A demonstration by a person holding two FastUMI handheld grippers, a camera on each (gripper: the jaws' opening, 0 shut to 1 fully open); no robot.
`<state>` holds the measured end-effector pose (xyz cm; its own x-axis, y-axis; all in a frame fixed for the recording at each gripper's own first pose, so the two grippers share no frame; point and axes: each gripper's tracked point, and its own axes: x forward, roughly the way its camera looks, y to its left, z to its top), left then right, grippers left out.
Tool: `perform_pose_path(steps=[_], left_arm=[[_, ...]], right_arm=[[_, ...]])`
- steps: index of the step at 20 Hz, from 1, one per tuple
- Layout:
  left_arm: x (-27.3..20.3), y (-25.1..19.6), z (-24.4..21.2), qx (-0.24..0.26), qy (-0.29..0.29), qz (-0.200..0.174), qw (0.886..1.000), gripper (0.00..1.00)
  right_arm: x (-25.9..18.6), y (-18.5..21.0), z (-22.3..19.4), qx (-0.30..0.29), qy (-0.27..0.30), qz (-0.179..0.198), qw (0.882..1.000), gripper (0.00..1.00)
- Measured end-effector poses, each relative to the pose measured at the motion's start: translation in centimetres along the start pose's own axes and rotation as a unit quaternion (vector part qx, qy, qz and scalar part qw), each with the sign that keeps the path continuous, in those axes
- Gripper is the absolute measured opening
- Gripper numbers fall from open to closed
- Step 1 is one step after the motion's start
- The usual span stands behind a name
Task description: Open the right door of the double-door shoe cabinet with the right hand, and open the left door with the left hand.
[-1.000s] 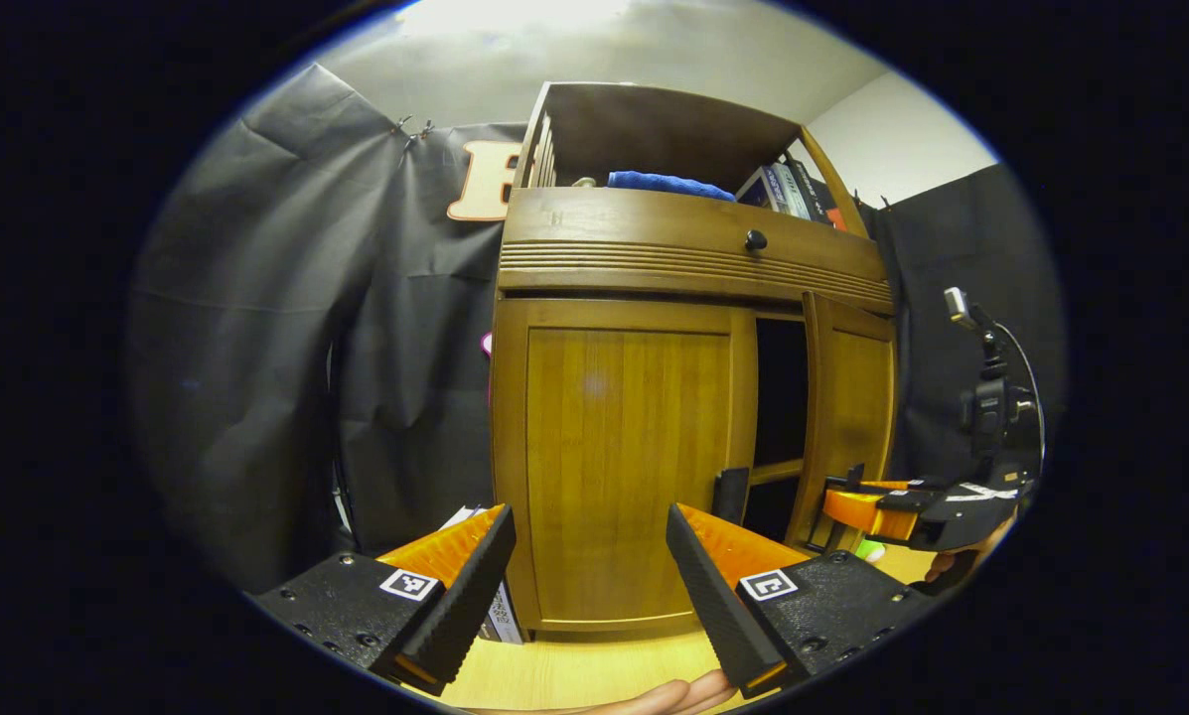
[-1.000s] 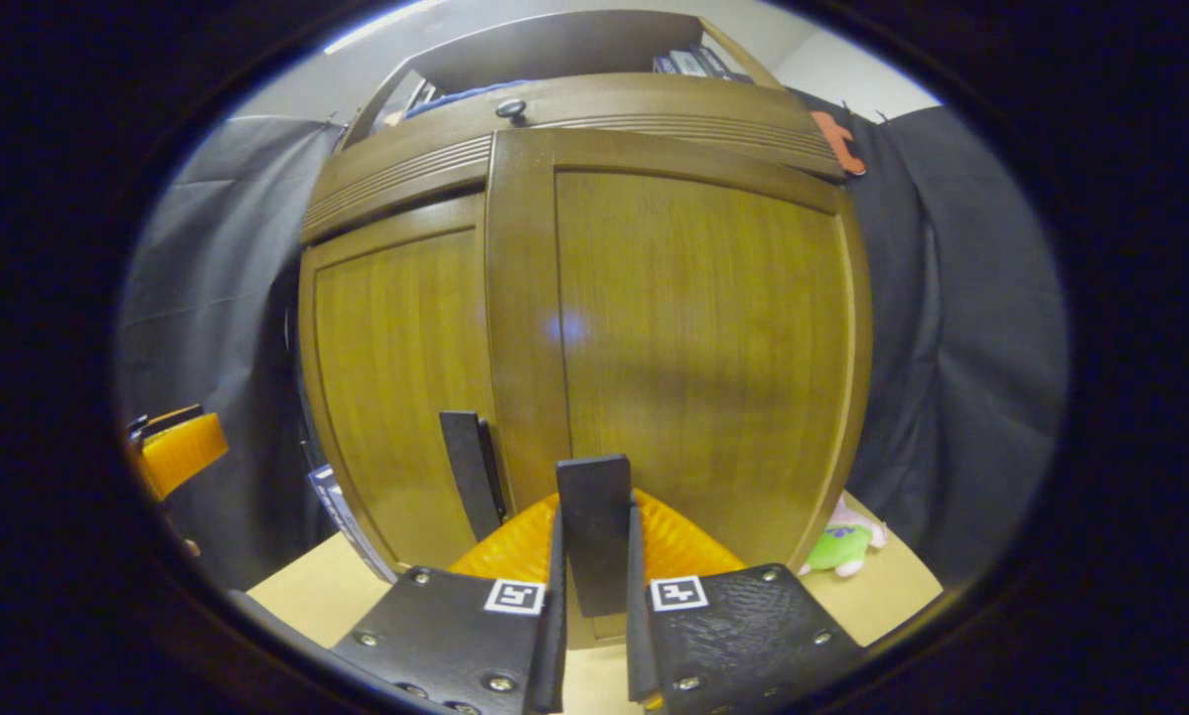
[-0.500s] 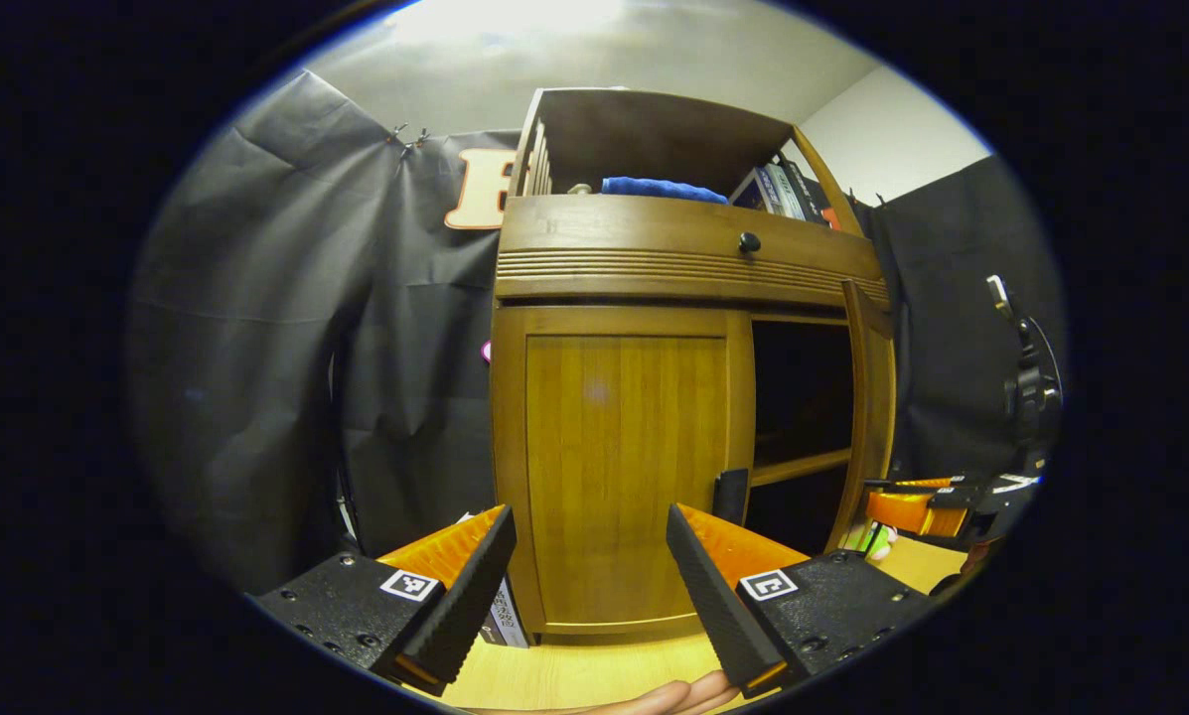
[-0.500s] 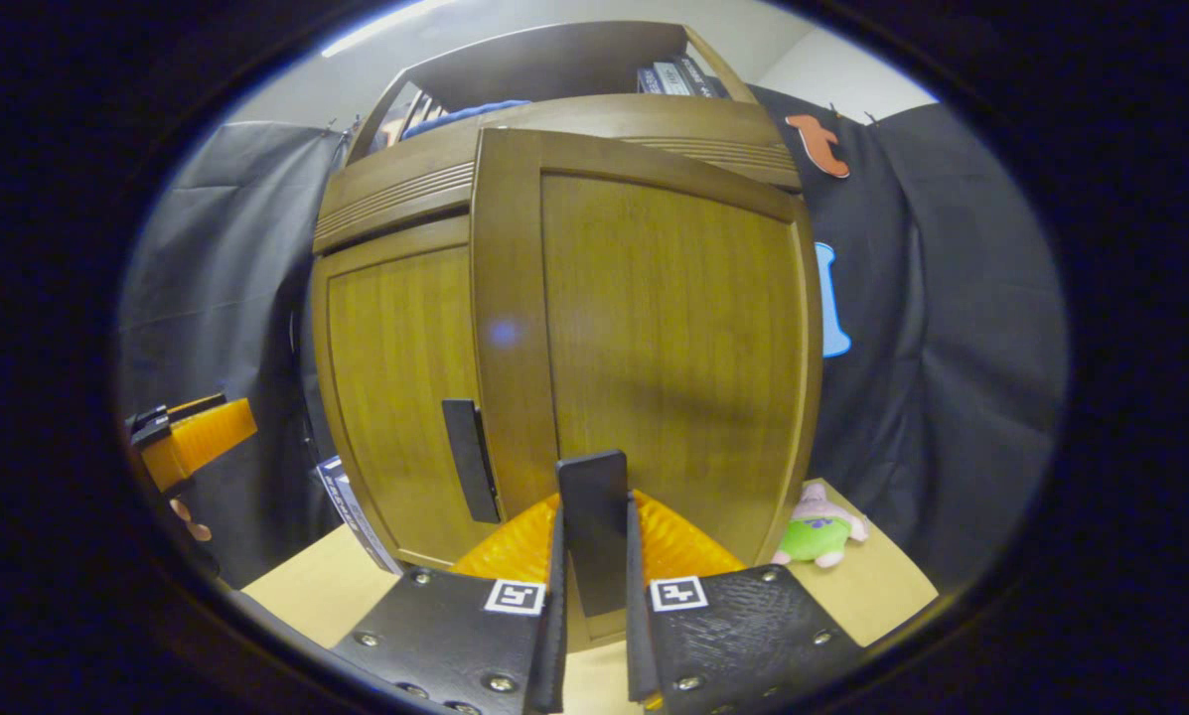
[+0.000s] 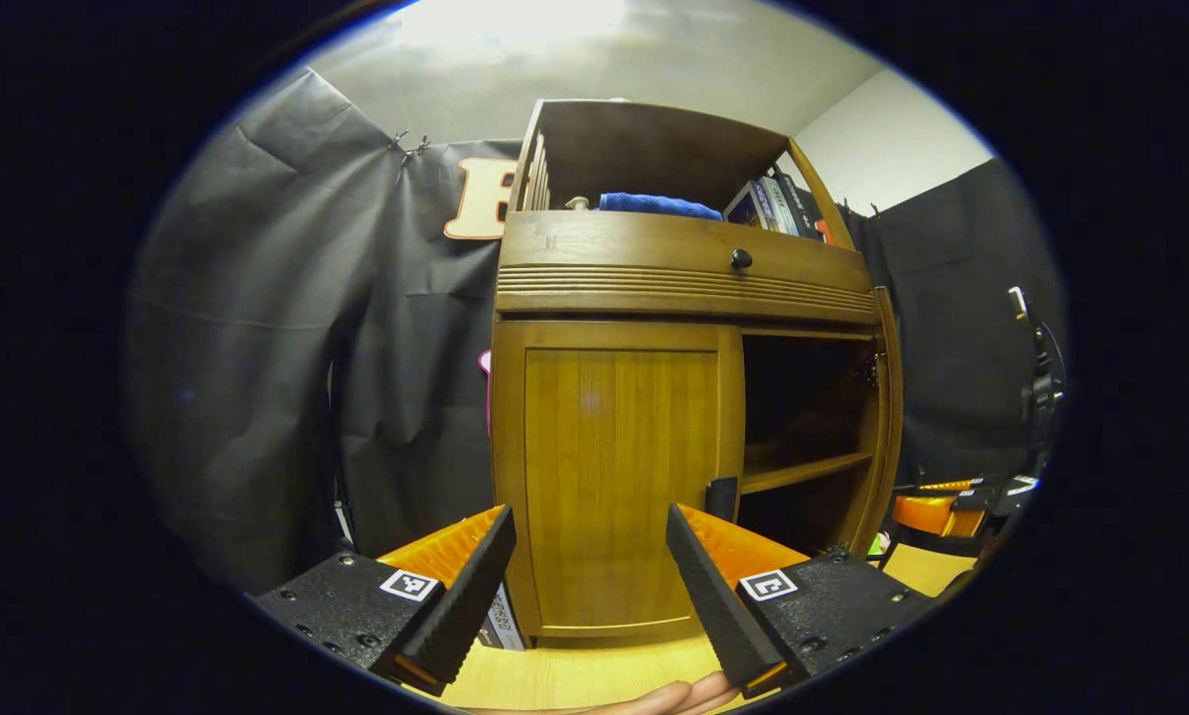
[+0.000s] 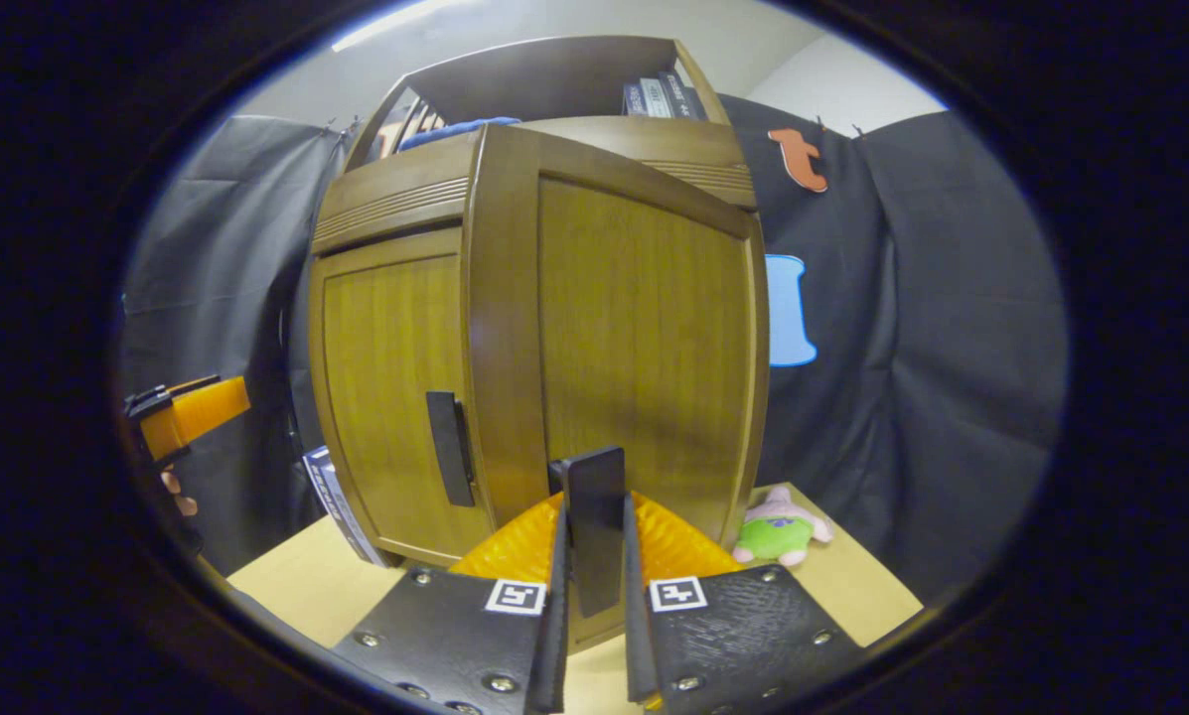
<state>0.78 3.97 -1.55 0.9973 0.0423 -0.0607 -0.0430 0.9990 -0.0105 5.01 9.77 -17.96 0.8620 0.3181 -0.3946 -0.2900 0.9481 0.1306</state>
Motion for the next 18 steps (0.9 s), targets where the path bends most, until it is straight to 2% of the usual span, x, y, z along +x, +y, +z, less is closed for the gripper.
perform_pose_path(steps=[10, 17, 18], left_arm=[[0.1, -0.3, -0.2, 0.005, 0.000, -0.003, 1.000, 0.91], [0.3, -1.4, -0.1, 0.010, -0.005, -0.014, 1.000, 0.91], [0.3, -1.6, -0.3, 0.011, -0.002, -0.016, 1.000, 0.90]], right_arm=[[-1.5, -1.1, 1.4, -0.026, -0.009, -0.039, 0.999, 0.23], [-3.6, -4.2, 0.5, -0.028, -0.019, -0.055, 0.998, 0.23], [-3.2, -4.7, 0.7, -0.022, -0.025, -0.056, 0.998, 0.07]])
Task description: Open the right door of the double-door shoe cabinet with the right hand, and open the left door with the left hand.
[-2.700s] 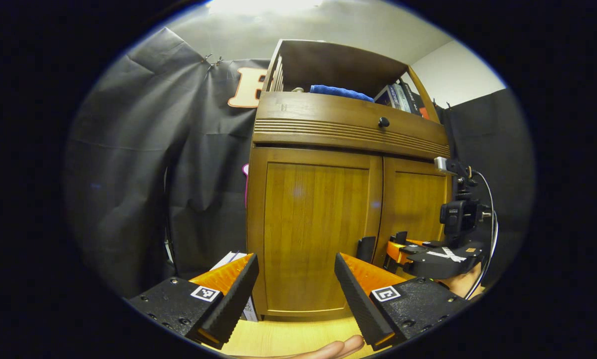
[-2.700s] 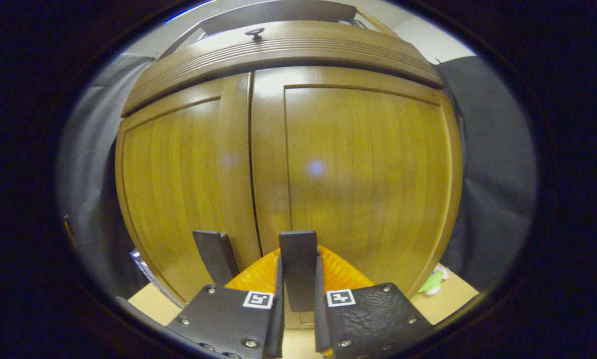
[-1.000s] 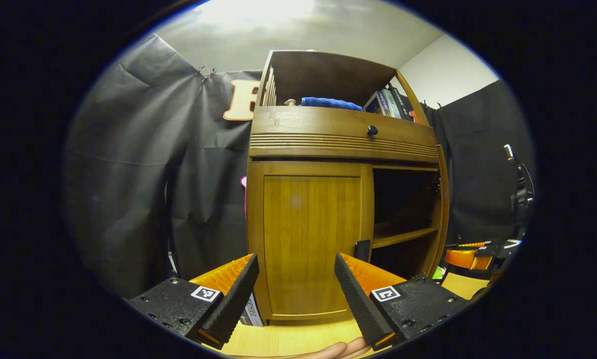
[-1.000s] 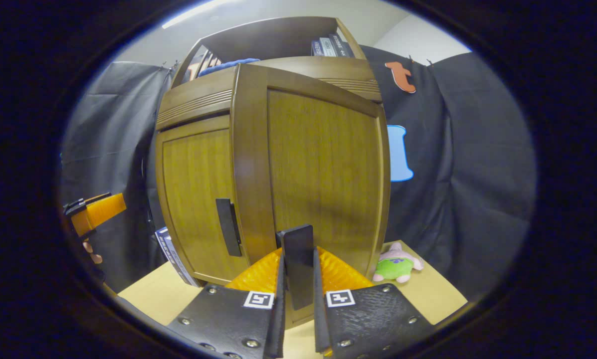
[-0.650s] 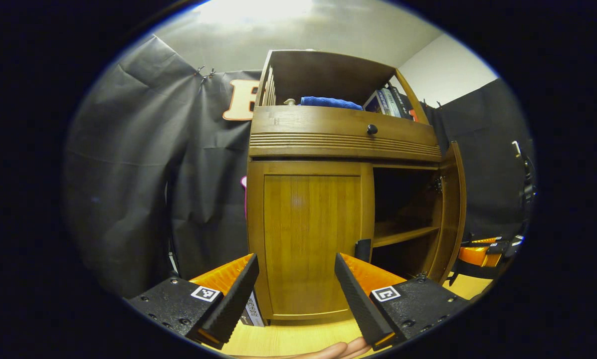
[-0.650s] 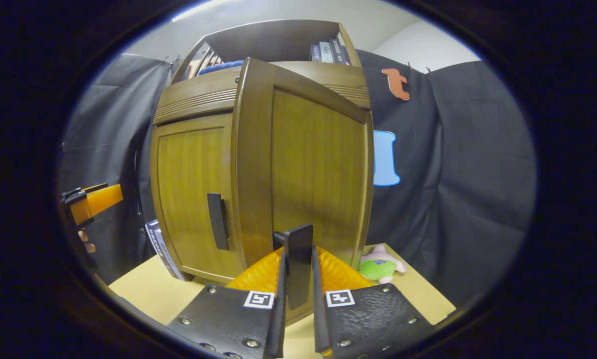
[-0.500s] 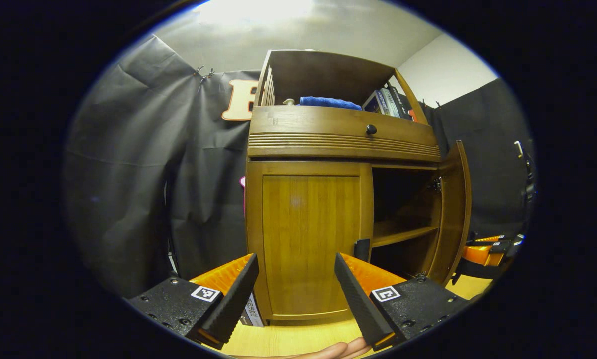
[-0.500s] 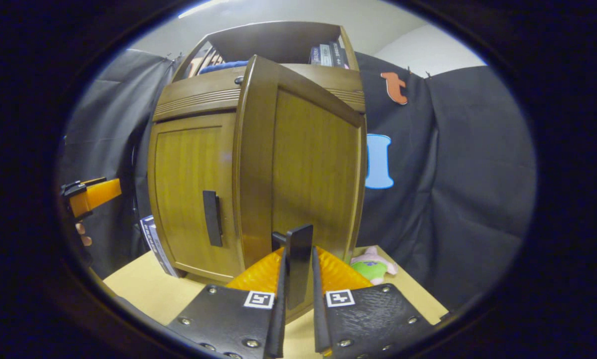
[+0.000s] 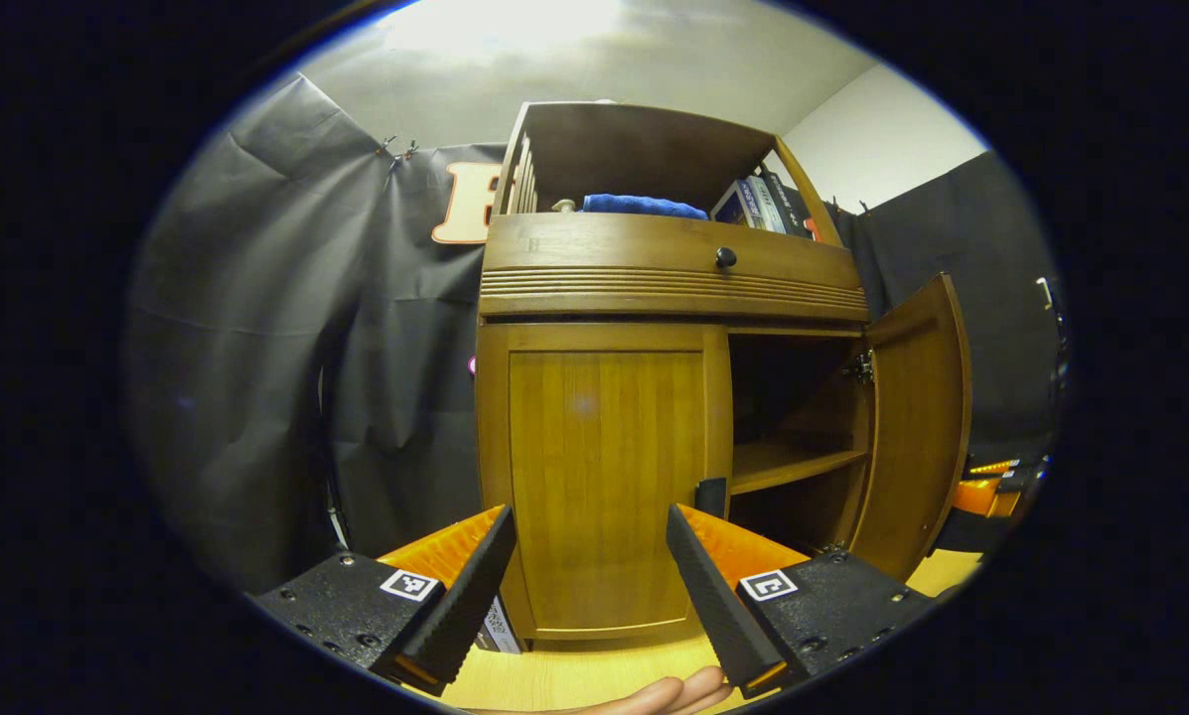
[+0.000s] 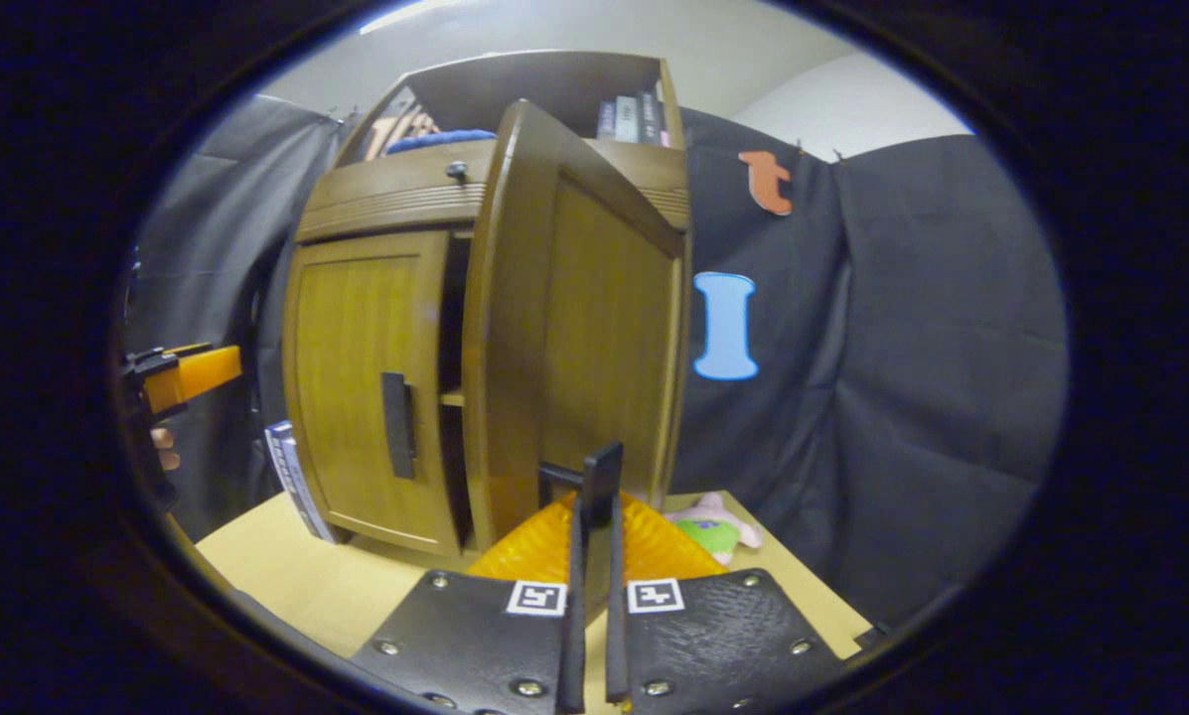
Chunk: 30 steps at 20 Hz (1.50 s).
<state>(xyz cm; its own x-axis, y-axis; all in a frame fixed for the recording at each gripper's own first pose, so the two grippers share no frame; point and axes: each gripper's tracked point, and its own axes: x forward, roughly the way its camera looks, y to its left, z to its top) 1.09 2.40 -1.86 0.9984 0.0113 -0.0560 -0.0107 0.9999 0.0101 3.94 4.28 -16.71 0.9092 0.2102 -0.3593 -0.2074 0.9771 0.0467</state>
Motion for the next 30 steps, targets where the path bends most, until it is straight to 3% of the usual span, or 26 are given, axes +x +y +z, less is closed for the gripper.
perform_pose_path(steps=[4, 7, 8, 11, 15, 22, 27, 30], left_arm=[[-0.3, -0.6, 0.2, 0.009, -0.004, -0.002, 1.000, 0.91], [-0.3, -1.1, 0.2, 0.013, -0.010, -0.003, 1.000, 0.91], [-0.3, -1.5, 0.3, 0.012, -0.013, -0.006, 1.000, 0.91], [-0.3, -2.2, 0.0, 0.019, -0.011, -0.009, 1.000, 0.90], [0.0, -2.9, 0.0, 0.023, -0.013, -0.011, 1.000, 0.91], [0.9, -4.0, 0.2, -0.002, -0.020, -0.006, 1.000, 0.93], [2.4, -4.8, -0.5, -0.008, -0.022, 0.006, 1.000, 0.93], [4.2, -6.4, -1.5, 0.002, -0.017, -0.007, 1.000, 0.91]], right_arm=[[-0.7, -3.0, -0.4, 0.007, -0.001, -0.025, 1.000, 0.08], [-0.7, -7.7, -0.3, 0.005, -0.024, -0.076, 0.997, 0.08], [-0.9, -8.9, -0.3, 0.020, -0.031, -0.075, 0.996, 0.01], [-0.3, -10.3, -0.6, 0.068, -0.033, -0.041, 0.996, 0.01], [0.3, -12.6, -0.4, 0.040, -0.034, -0.017, 0.998, 0.01], [1.6, -16.1, -0.9, 0.057, -0.034, 0.054, 0.996, 0.01], [1.9, -15.6, -1.3, 0.060, -0.037, 0.066, 0.995, 0.02], [1.5, -15.2, -1.3, 0.058, -0.039, 0.058, 0.996, 0.02]])
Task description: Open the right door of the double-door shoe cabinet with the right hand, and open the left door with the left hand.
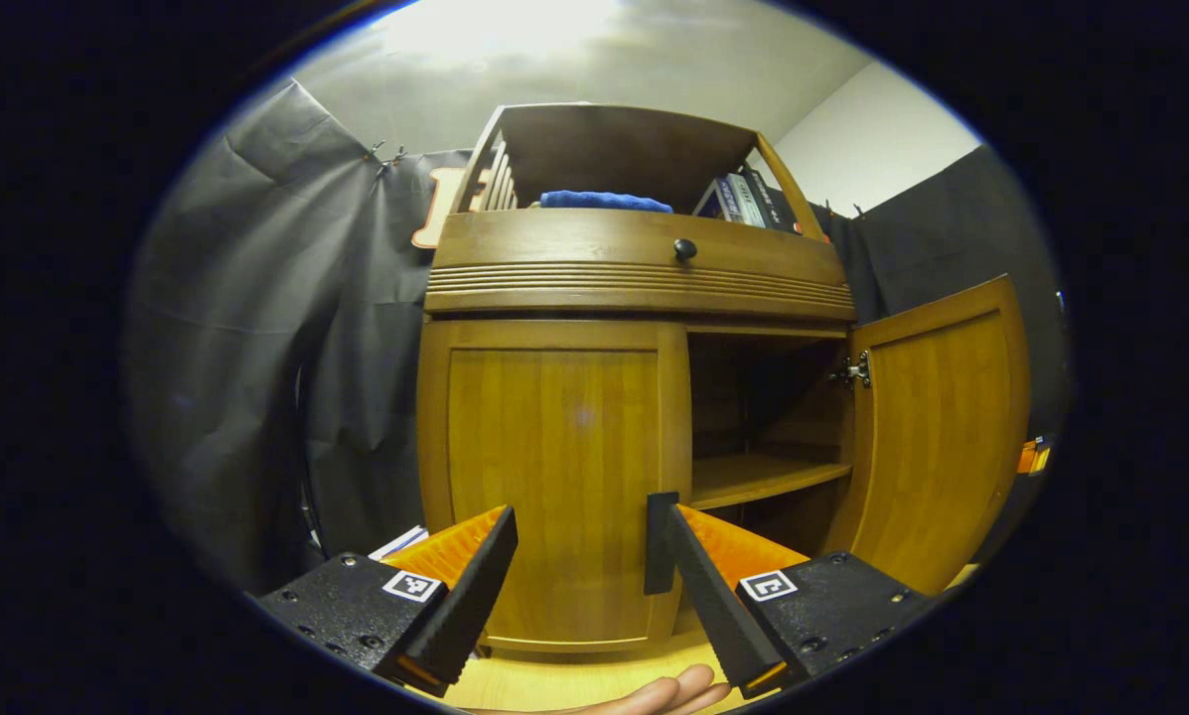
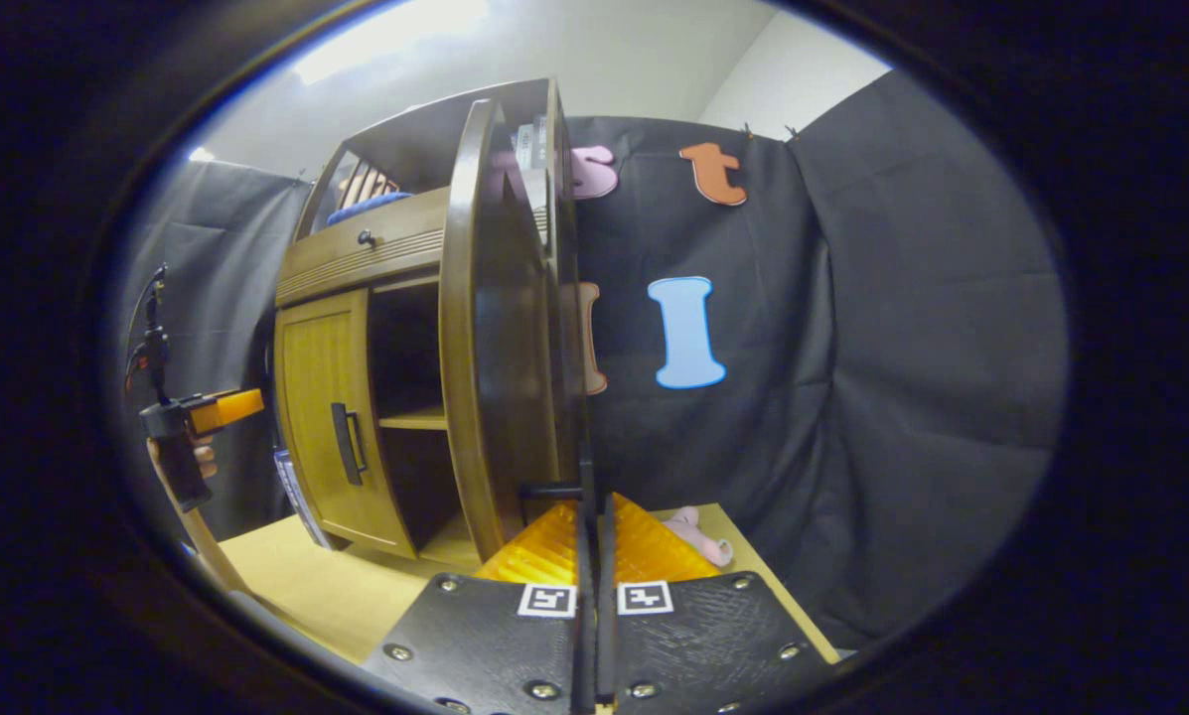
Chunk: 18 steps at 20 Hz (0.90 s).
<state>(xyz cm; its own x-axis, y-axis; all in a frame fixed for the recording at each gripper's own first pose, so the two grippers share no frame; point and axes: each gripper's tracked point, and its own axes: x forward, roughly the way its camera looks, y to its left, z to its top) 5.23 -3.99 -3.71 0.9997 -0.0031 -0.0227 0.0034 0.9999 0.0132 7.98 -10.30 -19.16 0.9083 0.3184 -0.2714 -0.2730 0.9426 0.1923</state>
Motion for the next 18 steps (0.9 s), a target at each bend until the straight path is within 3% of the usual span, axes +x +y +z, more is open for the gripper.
perform_pose_path(steps=[6, 9, 11, 13, 15, 17, 18], left_arm=[[4.2, -4.0, -2.4, 0.016, 0.007, -0.029, 0.999, 0.91], [5.7, -5.7, -3.1, 0.004, 0.010, -0.041, 0.999, 0.95], [6.3, -6.3, -3.4, 0.000, 0.010, -0.048, 0.999, 0.94], [6.7, -7.0, -3.7, -0.002, 0.010, -0.052, 0.999, 0.95], [7.2, -6.9, -3.9, 0.000, 0.007, -0.046, 0.999, 0.94], [7.5, -6.0, -4.3, 0.003, 0.007, -0.028, 1.000, 0.94], [7.8, -5.8, -4.5, 0.000, 0.006, -0.023, 1.000, 0.94]], right_arm=[[-2.8, -0.2, 1.0, 0.022, -0.023, -0.022, 0.999, 0.01], [-5.5, -2.4, 2.9, 0.045, -0.050, -0.059, 0.996, 0.01], [-6.8, -3.3, 4.2, 0.057, -0.065, -0.082, 0.993, 0.25], [-8.0, -4.0, 5.6, 0.062, -0.080, -0.104, 0.989, 0.25], [-8.9, -5.7, 5.9, 0.048, -0.080, -0.150, 0.984, 0.31], [-9.2, -5.4, 6.4, 0.039, -0.079, -0.157, 0.984, 0.48], [-9.4, -4.9, 6.7, 0.039, -0.081, -0.153, 0.984, 0.66]])
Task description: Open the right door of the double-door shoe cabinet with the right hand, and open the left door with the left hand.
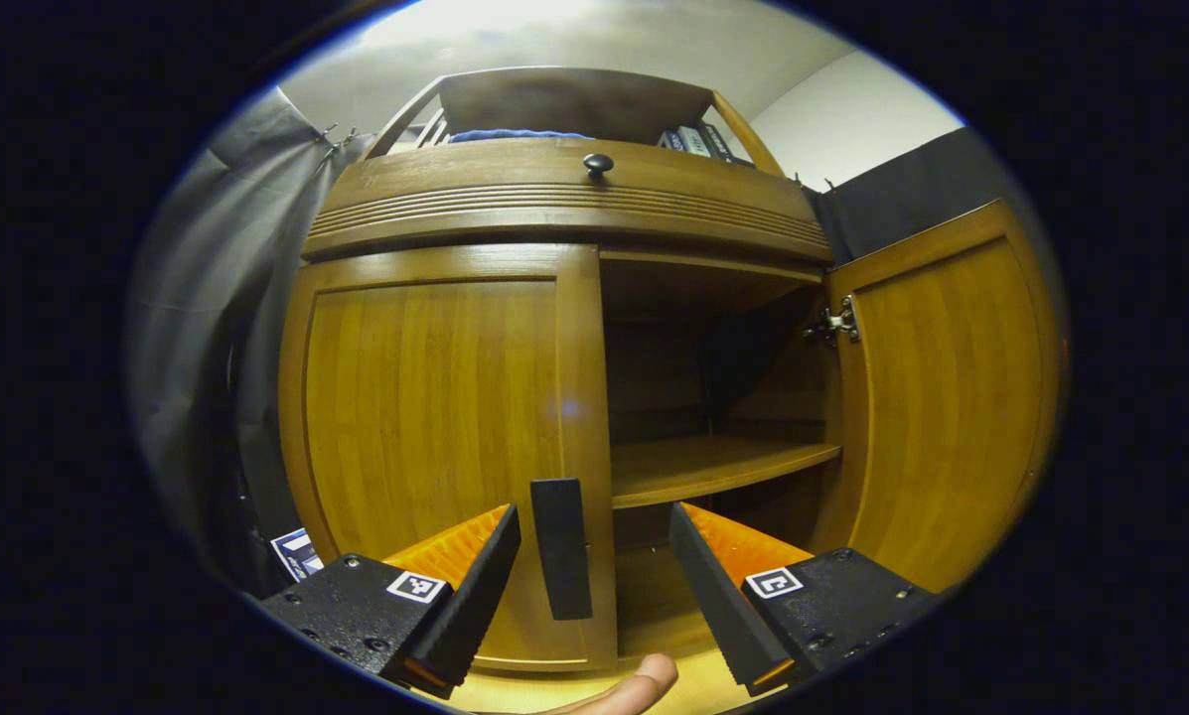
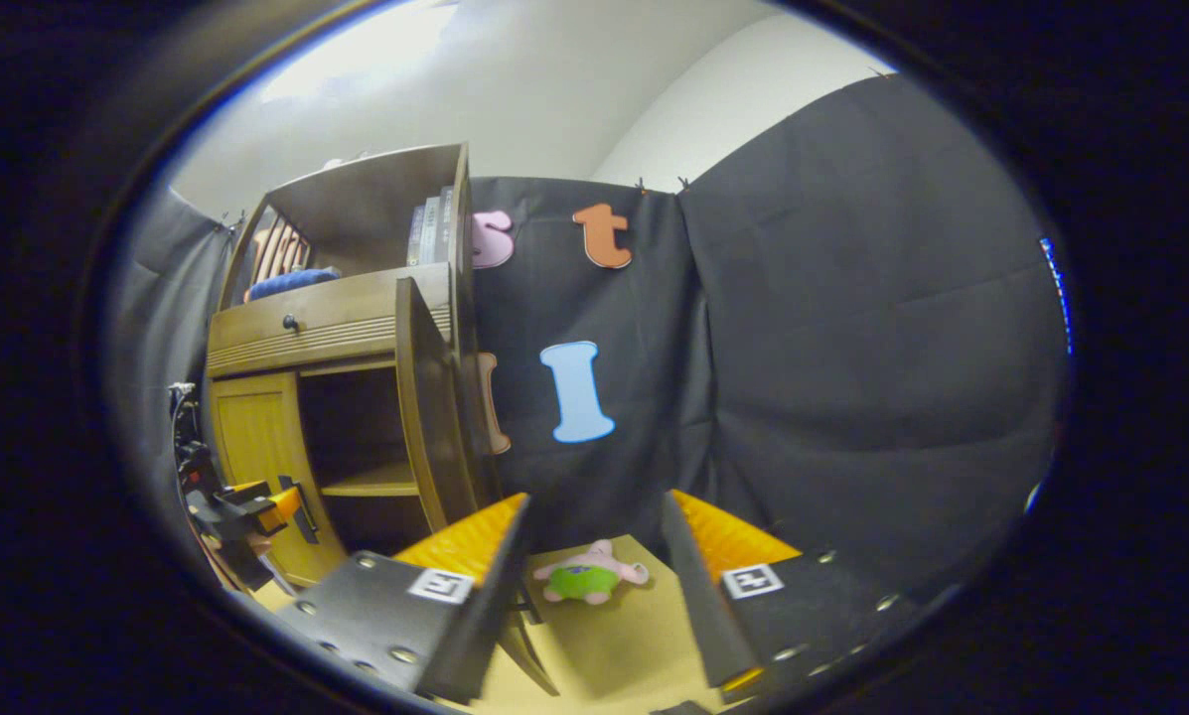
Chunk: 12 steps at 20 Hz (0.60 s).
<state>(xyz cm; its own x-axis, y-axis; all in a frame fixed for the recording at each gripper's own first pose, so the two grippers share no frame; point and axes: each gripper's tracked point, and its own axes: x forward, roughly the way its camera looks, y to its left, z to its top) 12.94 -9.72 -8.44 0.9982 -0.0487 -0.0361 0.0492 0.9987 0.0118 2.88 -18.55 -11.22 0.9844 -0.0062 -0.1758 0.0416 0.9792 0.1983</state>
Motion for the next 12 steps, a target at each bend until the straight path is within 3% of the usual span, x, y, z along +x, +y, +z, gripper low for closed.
perform_pose_path(steps=[2, 7, 12], left_arm=[[0.7, -0.2, -0.4, -0.002, 0.005, -0.004, 1.000, 0.94], [2.6, -0.1, 0.1, -0.019, -0.023, -0.007, 1.000, 0.94], [4.4, 0.7, -1.6, -0.014, -0.015, 0.006, 1.000, 0.76]], right_arm=[[0.0, 0.7, 0.1, 0.002, -0.002, -0.003, 1.000, 1.00], [-1.6, 3.9, 1.1, 0.001, -0.013, 0.022, 1.000, 1.00], [-3.6, 8.3, 3.1, -0.010, -0.036, 0.061, 0.997, 1.00]])
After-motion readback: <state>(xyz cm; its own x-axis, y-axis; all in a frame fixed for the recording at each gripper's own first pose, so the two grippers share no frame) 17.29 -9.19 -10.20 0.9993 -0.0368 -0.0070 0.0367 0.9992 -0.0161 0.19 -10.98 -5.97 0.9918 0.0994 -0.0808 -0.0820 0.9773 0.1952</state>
